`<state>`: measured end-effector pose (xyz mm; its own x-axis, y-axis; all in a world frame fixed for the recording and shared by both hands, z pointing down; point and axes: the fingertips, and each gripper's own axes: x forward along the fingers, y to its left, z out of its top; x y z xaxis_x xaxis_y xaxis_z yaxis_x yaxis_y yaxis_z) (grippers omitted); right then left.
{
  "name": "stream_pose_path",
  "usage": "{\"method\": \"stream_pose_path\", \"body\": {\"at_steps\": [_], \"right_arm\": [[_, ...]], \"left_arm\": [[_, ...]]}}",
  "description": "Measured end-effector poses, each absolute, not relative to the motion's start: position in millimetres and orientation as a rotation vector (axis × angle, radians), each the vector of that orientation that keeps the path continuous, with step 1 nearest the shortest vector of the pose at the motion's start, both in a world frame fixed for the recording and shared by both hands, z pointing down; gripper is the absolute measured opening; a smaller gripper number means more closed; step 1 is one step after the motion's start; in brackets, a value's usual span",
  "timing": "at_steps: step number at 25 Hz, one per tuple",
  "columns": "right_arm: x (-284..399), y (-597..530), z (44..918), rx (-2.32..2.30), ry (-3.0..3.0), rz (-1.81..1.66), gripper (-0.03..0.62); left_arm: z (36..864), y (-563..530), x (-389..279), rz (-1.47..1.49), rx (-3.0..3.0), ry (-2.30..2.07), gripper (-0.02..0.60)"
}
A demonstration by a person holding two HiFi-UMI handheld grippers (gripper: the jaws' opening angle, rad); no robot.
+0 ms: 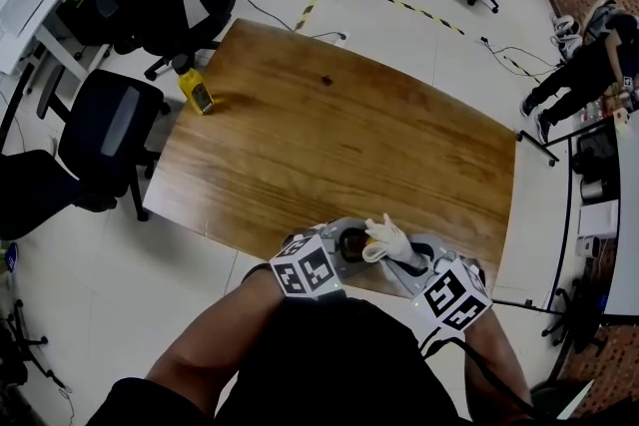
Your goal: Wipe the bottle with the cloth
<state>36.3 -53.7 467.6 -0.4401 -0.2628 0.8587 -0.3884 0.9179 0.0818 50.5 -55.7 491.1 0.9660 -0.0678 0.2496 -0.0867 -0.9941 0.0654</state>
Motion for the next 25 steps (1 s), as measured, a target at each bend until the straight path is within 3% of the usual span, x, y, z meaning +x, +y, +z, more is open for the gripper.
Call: {"method": "stream_pose_path", "body": {"at_steps": [18,25], "right_arm": [[81.9,-28.8,511.5,0.392,-1.983,0.291,0.081],[103.0,-40.7,496.3,0.523,-2.184,0.48,0.081]], "left_arm": [[496.6,-55.9,43.2,0.458,3.017,-0.104,0.173],[497.1,-56.1,27.3,0.561,2.963,-0.288,0.212]]}}
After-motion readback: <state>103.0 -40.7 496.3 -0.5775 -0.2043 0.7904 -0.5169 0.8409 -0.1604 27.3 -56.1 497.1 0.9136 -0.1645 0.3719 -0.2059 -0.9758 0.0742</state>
